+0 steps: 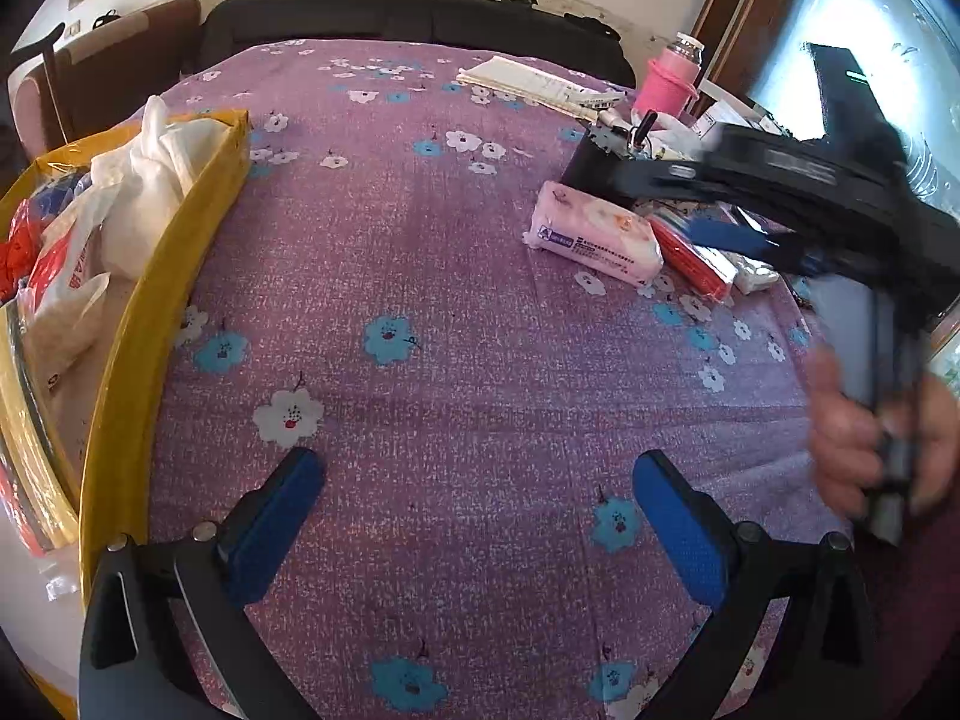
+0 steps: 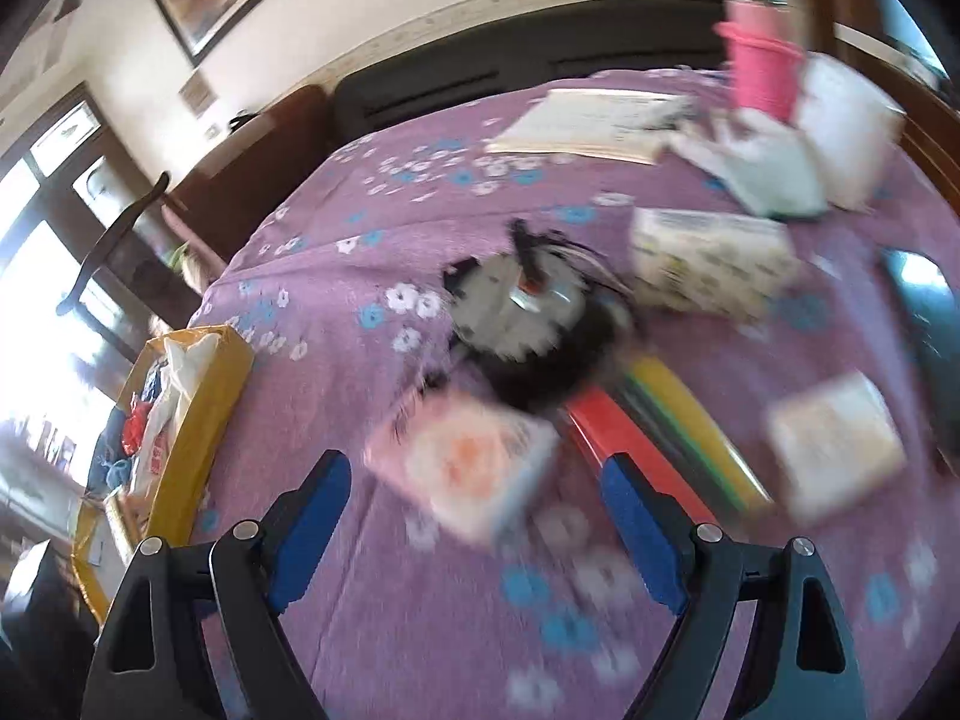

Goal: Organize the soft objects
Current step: 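Move both tools back over the table toward the remaining items, then grasp pink tissue pack with left gripper while right gripper grasps second sponge pack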

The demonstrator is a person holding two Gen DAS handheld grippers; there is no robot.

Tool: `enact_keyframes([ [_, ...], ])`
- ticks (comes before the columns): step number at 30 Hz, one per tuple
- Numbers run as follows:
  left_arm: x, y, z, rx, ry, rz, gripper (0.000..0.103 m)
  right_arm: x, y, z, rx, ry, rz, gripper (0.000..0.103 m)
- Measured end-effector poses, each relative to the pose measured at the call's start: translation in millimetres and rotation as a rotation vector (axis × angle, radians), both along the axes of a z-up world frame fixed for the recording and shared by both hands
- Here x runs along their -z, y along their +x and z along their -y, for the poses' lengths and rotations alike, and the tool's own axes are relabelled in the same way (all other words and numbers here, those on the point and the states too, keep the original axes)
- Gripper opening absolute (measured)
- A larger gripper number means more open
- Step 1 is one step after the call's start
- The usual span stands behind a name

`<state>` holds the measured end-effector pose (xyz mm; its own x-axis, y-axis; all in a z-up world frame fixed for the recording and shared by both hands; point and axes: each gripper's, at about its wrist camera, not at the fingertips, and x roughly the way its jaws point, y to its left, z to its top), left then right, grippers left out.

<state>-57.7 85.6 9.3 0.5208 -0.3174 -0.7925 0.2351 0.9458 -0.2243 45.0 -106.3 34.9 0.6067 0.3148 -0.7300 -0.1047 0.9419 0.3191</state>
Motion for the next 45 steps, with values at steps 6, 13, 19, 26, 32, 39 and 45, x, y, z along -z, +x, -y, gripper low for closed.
enact_keyframes([
  [6, 0.1, 1.3, -1.2, -0.013, 0.008, -0.001, 0.103, 22.7, 19.4, -2.6, -0.106, 0.12, -0.005, 0.09],
  [13, 0.3, 2.8, 8.4, -0.022, 0.079, -0.007, 0.103, 2.8, -11.1, -13.3, -0.377, 0.35, 0.017, 0.09],
  [19, 6.5, 2.7, 29.9, -0.024, 0.248, -0.024, 0.103, -16.0, -18.0, 68.7, -0.061, 0.309, 0.133, 0.09],
  [26, -5.6, 15.8, 33.2, 0.036, 0.159, -0.122, 0.103, -15.2, -17.5, 97.0, 0.0, 0.231, 0.105, 0.089],
  [32, -38.2, 59.8, 38.7, 0.006, 0.166, 0.04, 0.103, 4.3, -5.6, 68.1, -0.009, 0.002, 0.031, 0.089],
  [39, -1.6, 114.7, 51.8, 0.004, 0.247, -0.005, 0.103, 29.7, 8.2, 53.0, 0.006, -0.215, -0.032, 0.089],
  [45, 7.7, 123.1, 58.0, -0.002, 0.241, 0.002, 0.103, 37.6, 11.6, 46.9, 0.002, -0.303, -0.045, 0.088],
])
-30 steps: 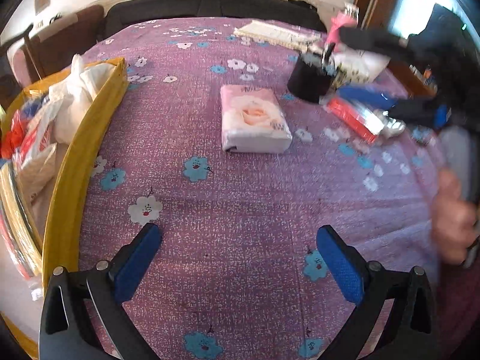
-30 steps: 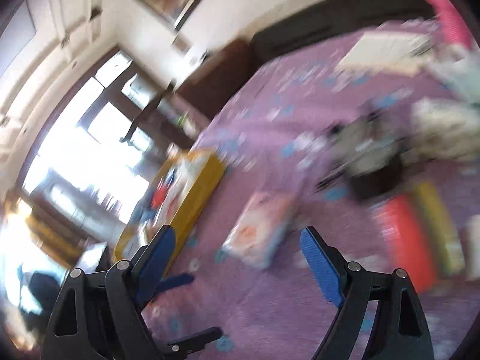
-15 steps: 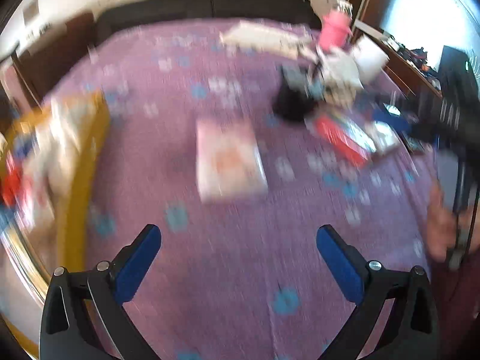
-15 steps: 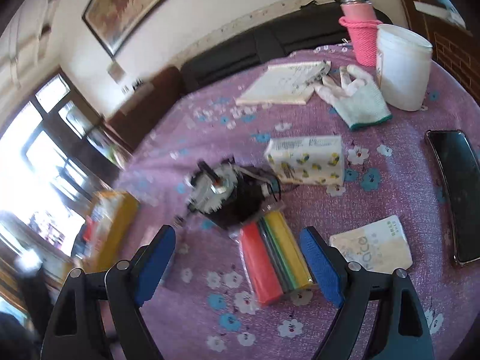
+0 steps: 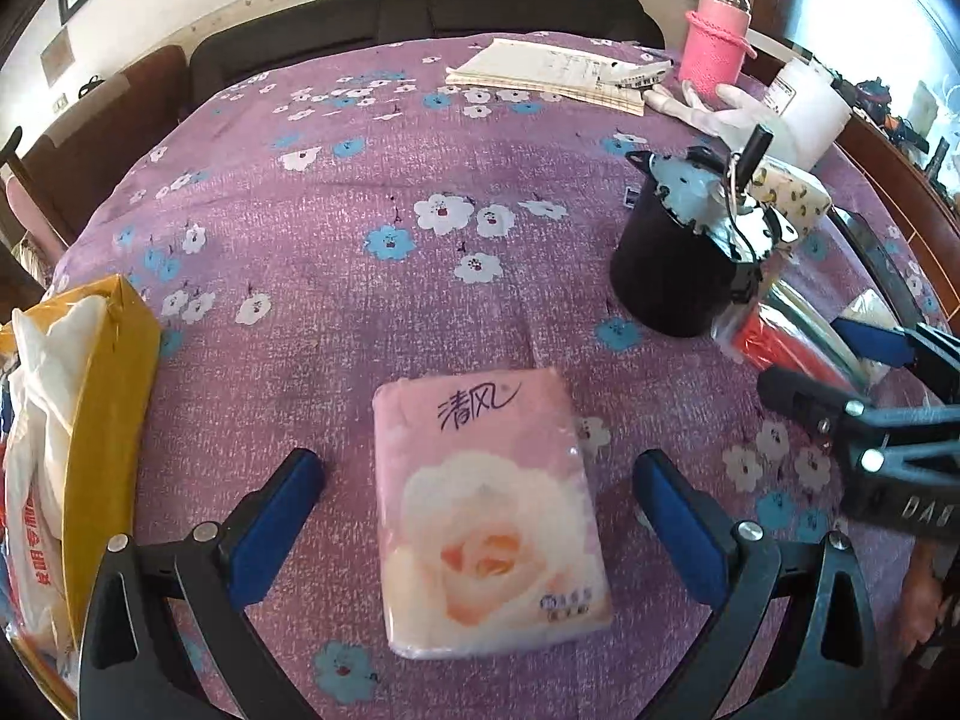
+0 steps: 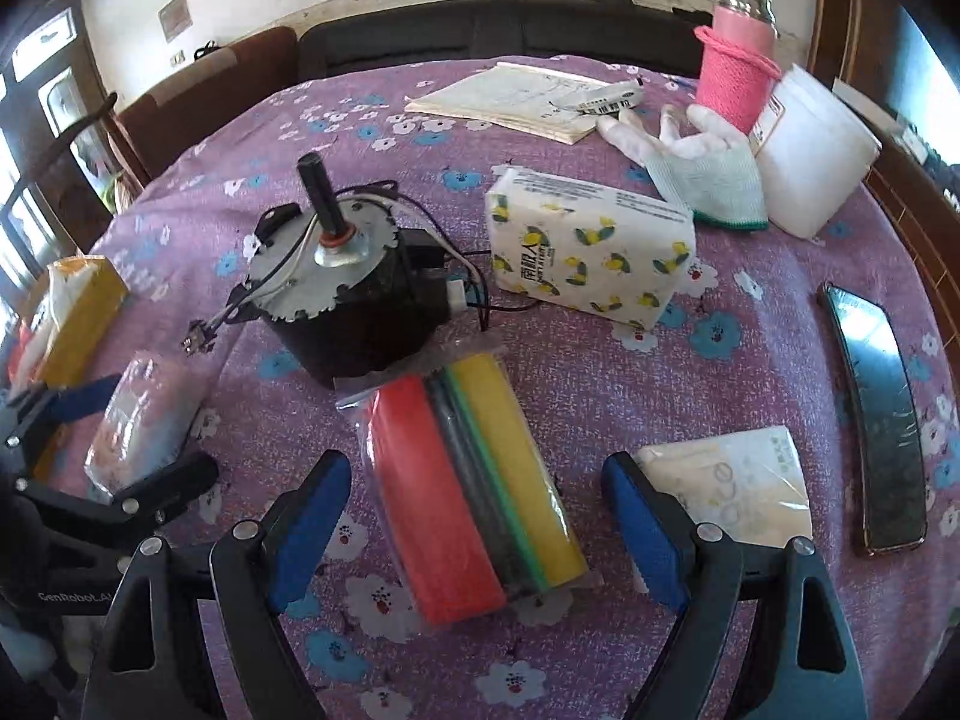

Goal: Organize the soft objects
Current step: 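Grasp pink tissue pack with left gripper while right gripper grasps second sponge pack, then carry both packs to the yellow tray and open both grippers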

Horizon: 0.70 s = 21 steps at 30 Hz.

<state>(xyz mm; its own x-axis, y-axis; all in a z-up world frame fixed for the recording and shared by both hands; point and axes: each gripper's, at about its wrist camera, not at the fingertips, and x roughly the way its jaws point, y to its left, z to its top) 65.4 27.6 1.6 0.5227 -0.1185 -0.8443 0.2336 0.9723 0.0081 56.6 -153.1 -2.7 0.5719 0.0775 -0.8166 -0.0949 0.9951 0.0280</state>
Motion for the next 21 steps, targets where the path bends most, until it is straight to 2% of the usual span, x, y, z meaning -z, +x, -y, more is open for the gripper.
enact_keyframes([
  [2, -1.1, -1.9, -1.0, -0.003, 0.0, 0.005, 0.098, -0.4, -3.9, -6.4, -0.005, -0.035, -0.007, 0.079],
  [3, -4.1, -5.7, -1.6, -0.002, -0.003, 0.013, 0.081, -1.7, -5.3, -8.9, -0.017, -0.043, 0.001, 0.073],
  [4, -7.9, -9.4, -2.9, 0.002, -0.005, 0.018, 0.058, -3.3, -6.0, -11.6, -0.035, -0.037, 0.004, 0.062],
  [5, -12.1, -13.8, -5.1, 0.006, -0.018, 0.012, 0.051, -4.2, -7.5, -14.3, -0.047, -0.043, 0.01, 0.055],
  [8, -28.8, -31.3, -21.4, 0.006, -0.09, 0.007, 0.052, -5.1, -9.1, -19.7, -0.065, -0.057, 0.019, 0.047],
  [16, -90.2, -98.9, -84.1, -0.054, -0.22, 0.116, 0.052, -6.1, -11.4, -15.5, -0.04, -0.014, 0.026, 0.043],
  [21, -116.7, -135.8, -156.5, -0.168, -0.234, 0.182, 0.053, -10.5, -28.3, -12.7, 0.003, 0.034, 0.011, 0.043],
])
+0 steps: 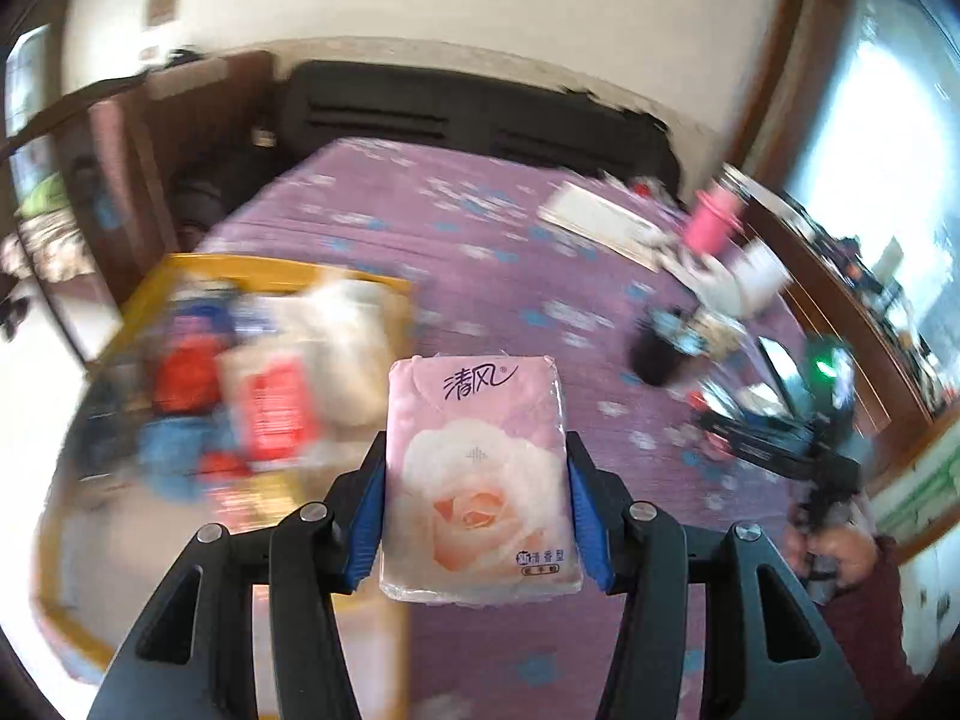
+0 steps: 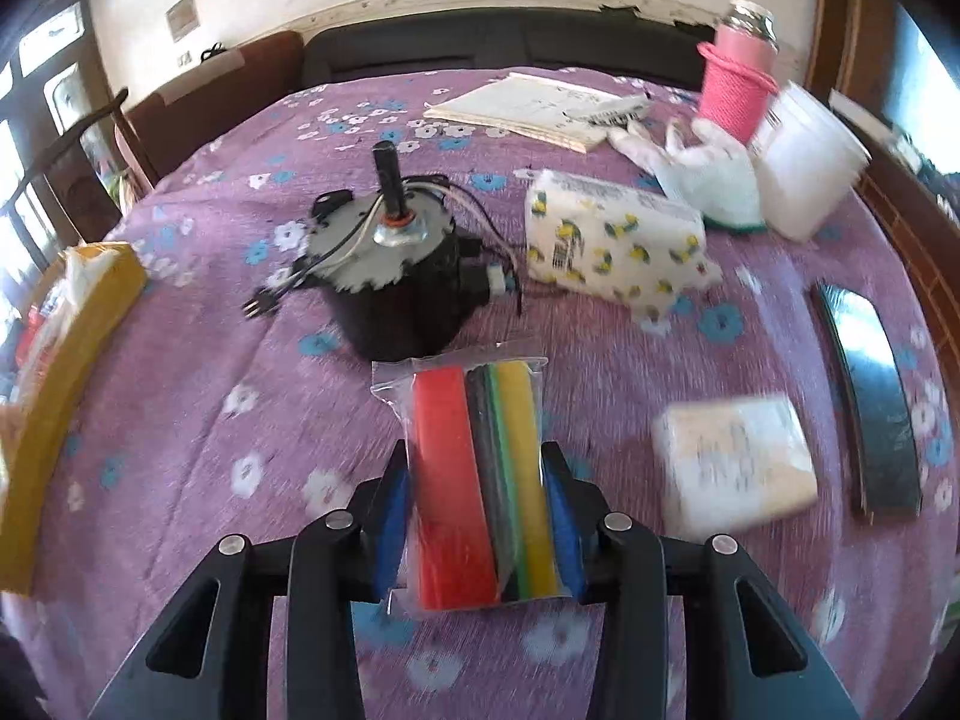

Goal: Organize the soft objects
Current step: 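Carry both packs to the yellow tray and open both grippers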

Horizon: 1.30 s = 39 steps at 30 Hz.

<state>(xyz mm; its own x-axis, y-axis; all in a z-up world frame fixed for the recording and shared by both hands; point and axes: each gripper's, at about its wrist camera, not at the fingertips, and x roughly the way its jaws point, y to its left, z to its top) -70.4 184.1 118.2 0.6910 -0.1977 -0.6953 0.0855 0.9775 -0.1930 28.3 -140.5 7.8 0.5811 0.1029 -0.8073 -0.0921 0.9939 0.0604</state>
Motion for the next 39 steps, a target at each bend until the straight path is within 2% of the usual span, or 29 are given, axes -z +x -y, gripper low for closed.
enact_keyframes([
  [4, 6.7, -10.7, -65.1, -0.141, 0.055, -0.026, 0.053, -13.0, -30.1, -3.0, 0.01, 0.057, 0.001, 0.044],
  [8, 28.4, -10.9, -118.1, -0.254, 0.063, -0.077, 0.053, -33.4, -46.2, -27.8, -0.029, 0.074, 0.014, 0.044],
  [11, 42.6, -4.5, -144.1, -0.312, 0.09, -0.097, 0.062, -48.1, -51.2, -58.9, -0.087, 0.109, 0.019, 0.044],
  [13, 49.6, -0.4, -157.1, -0.346, 0.1, -0.118, 0.074, -56.2, -52.3, -86.4, -0.134, 0.13, 0.02, 0.044],
  [17, 51.3, -13.0, -179.0, -0.336, -0.009, -0.112, 0.079, -63.7, -54.1, -146.2, -0.249, 0.206, -0.009, 0.044],
  [19, 45.4, -25.4, -182.6, -0.327, -0.045, -0.082, 0.085, -64.8, -55.8, -181.2, -0.327, 0.263, -0.038, 0.045],
  [24, 33.5, -54.5, -193.0, -0.343, -0.112, -0.03, 0.087, -59.8, -62.4, -269.8, -0.519, 0.367, -0.128, 0.045],
  [28, 26.3, -76.2, -201.8, -0.366, -0.134, 0.01, 0.09, -47.2, -68.0, -329.0, -0.594, 0.318, -0.149, 0.046],
  [30, 24.6, -83.4, -204.7, -0.374, -0.134, 0.022, 0.09, -39.7, -64.8, -346.1, -0.591, 0.279, -0.143, 0.051],
  [32, 23.9, -90.5, -204.9, -0.379, -0.131, 0.028, 0.091, -36.8, -62.5, -352.7, -0.566, 0.222, -0.116, 0.064],
  [34, 23.2, -92.7, -203.2, -0.379, -0.128, 0.034, 0.091, -40.4, -63.6, -345.1, -0.553, 0.243, -0.104, 0.071],
  [39, 24.5, -96.5, -190.6, -0.356, -0.126, 0.044, 0.091, -56.9, -65.5, -290.8, -0.458, 0.238, -0.041, 0.075],
])
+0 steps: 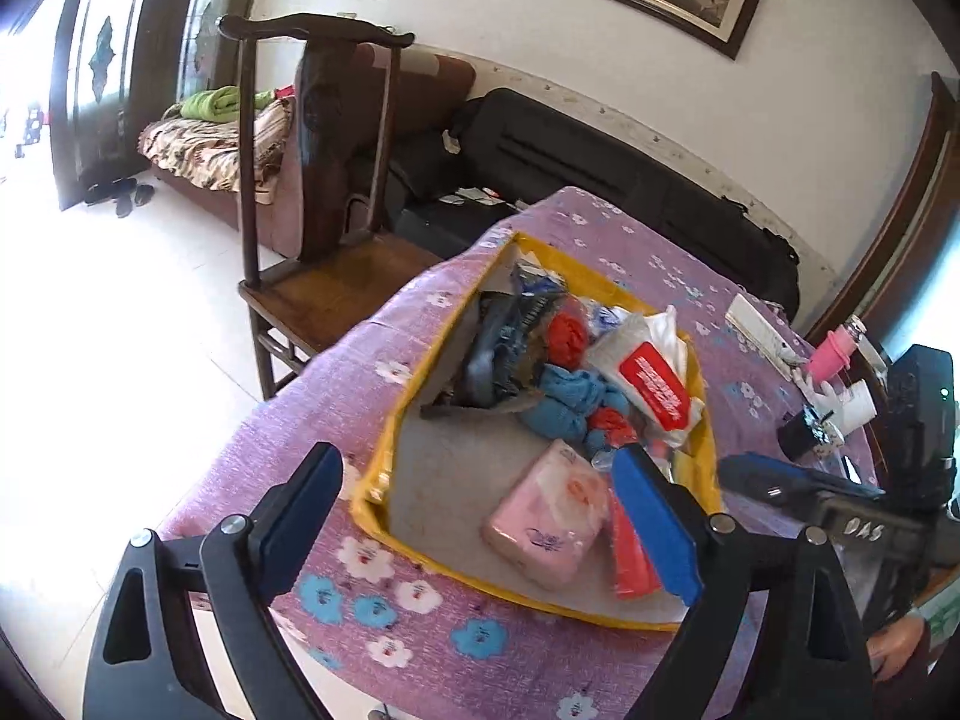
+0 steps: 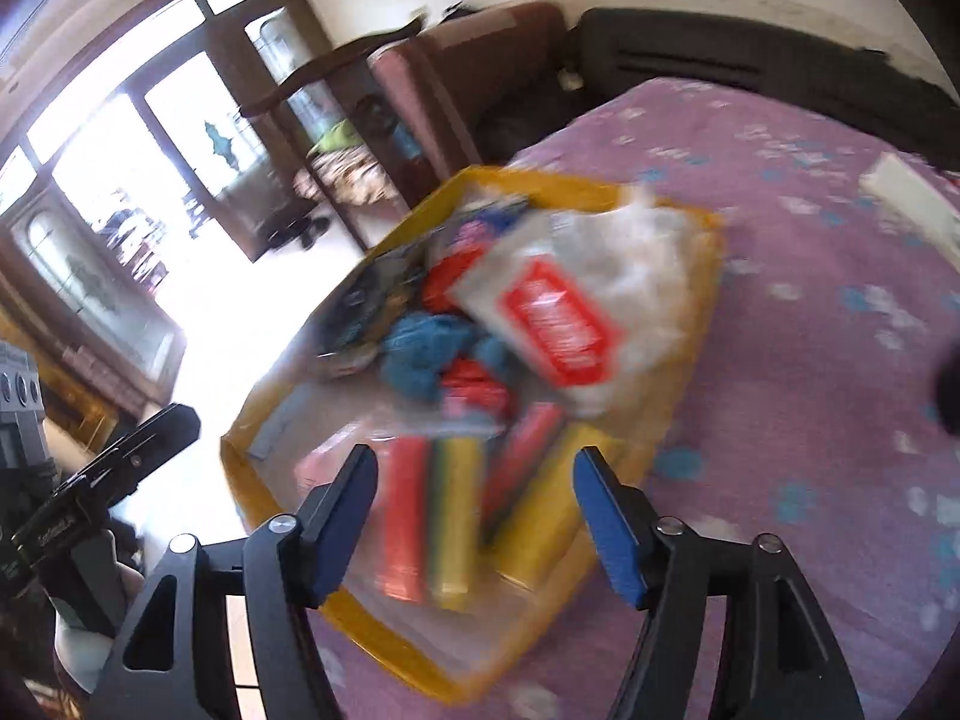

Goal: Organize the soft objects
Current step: 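Carry both packs to the yellow tray and open both grippers, then move the right gripper to the yellow-lemon tissue pack and grasp it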

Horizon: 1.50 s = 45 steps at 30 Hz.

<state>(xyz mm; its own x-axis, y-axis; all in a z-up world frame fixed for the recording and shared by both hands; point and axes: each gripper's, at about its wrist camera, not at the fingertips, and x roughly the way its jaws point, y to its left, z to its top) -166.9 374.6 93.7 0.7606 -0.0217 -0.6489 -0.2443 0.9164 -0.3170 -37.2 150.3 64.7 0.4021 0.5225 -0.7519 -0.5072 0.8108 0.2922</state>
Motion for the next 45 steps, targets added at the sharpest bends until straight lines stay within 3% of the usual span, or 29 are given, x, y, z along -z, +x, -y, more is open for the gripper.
enact_keyframes([
  [8, 5.1, 3.4, 50.0, 0.103, -0.019, -0.008, 0.091, 7.1, -4.5, 133.8, 0.261, -0.026, -0.009, 0.076],
  [18, -4.7, 0.4, 151.7, 0.305, 0.074, 0.001, 0.094, 19.5, -37.6, 321.4, 0.636, -0.061, -0.008, 0.076],
  [22, 1.1, 3.7, 191.8, 0.392, 0.086, -0.015, 0.094, 16.1, -40.3, 372.3, 0.744, -0.053, 0.007, 0.076],
  [29, 27.5, 29.1, 270.1, 0.542, 0.14, -0.073, 0.094, 4.7, -6.3, 394.4, 0.766, -0.072, 0.039, 0.076],
  [35, 54.6, 73.3, 318.8, 0.63, 0.162, -0.083, 0.094, -7.3, 59.6, 388.7, 0.785, -0.061, 0.039, 0.076],
  [37, 64.7, 85.5, 324.1, 0.633, 0.147, -0.103, 0.094, -10.7, 86.2, 380.5, 0.79, -0.095, 0.045, 0.076],
  [40, 78.9, 101.3, 320.8, 0.636, 0.063, -0.172, 0.094, -11.4, 128.8, 369.3, 0.777, -0.141, 0.028, 0.076],
  [45, 81.3, 101.1, 317.4, 0.646, 0.009, -0.16, 0.099, 7.4, 192.5, 354.6, 0.757, -0.223, -0.061, 0.076],
])
